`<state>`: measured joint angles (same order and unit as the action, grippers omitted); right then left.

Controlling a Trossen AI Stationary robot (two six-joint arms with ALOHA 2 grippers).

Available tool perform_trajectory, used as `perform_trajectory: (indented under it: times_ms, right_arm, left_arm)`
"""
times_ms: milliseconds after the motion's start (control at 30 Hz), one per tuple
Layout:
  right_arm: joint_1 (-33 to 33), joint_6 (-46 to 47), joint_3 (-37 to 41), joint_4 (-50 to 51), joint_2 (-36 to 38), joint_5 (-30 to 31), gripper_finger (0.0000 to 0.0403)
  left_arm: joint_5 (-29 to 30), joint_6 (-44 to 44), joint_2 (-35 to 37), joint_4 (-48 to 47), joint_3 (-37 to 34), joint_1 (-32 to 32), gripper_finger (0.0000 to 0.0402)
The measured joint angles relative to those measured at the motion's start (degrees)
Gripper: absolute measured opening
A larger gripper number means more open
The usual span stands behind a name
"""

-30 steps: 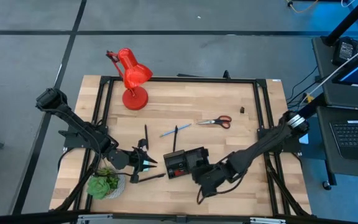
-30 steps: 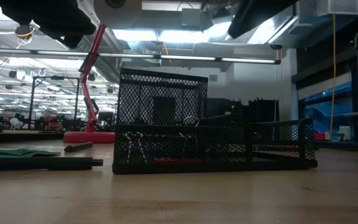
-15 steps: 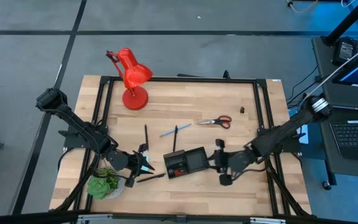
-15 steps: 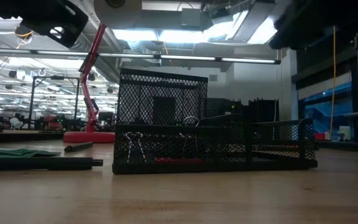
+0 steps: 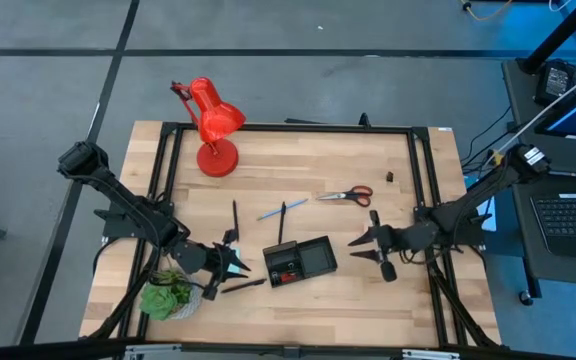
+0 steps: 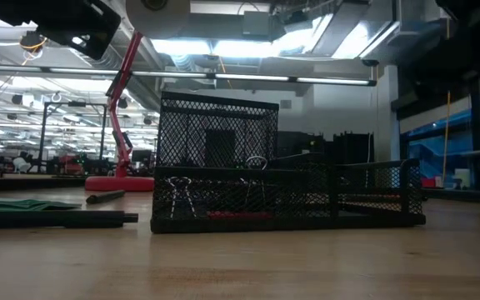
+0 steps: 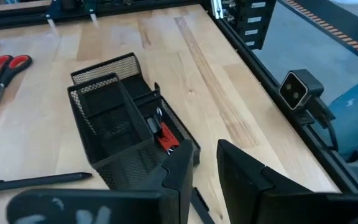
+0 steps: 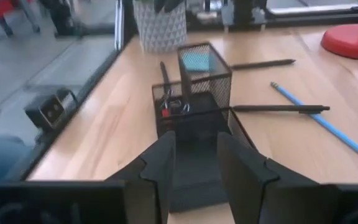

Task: Pick and place office supplies into organizer
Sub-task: Put the bottom black pen into the black desk organizer

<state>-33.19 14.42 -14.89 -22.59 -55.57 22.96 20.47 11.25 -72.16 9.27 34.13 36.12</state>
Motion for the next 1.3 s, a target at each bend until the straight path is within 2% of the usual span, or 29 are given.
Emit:
perform_trajectory:
  times_ms: [167, 333, 467, 667, 800, 1033, 1200, 1300]
  right_arm:
    - [0.0, -1.4, 5.0, -8.2, 1.5, 0.0, 0.0122]
    - [0.1, -5.8, 5.5, -9.3, 1.5, 0.0, 0.0122]
    - [0.1, -5.6, 5.5, -9.6, 1.5, 0.0, 0.0122]
    - [0.1, -1.7, 5.5, -9.4, 1.5, -0.1, 0.0122]
    - [0.1, -3.2, 5.5, -9.4, 1.5, -0.1, 0.0122]
    - [0.1, -5.7, 5.5, -9.4, 1.5, -0.1, 0.0122]
    - [0.7, -5.8, 5.5, -9.4, 1.4, -0.1, 0.0122]
    - [1.3, -5.7, 5.5, -9.3, 1.4, -0.1, 0.0122]
  left_arm:
    - [0.7, -0.5, 0.0, 0.3, 0.0, -0.2, 0.0098]
    - [1.4, -0.5, 0.0, 2.1, 0.0, -0.3, 0.0132]
    - [1.5, -0.6, 0.0, 3.8, 0.0, -0.3, 0.0145]
    - [3.4, -6.1, 0.0, 3.9, 0.0, -0.3, 0.0148]
    - [5.4, -11.5, 0.0, 3.9, 0.0, -0.3, 0.0148]
    - [8.5, -11.5, 0.0, 3.2, 0.0, -0.5, 0.0148]
    - [8.2, -11.2, 0.0, 0.8, 0.0, -2.1, 0.0148]
    - [6.0, -9.2, 0.0, 0.3, 0.0, -3.3, 0.0148]
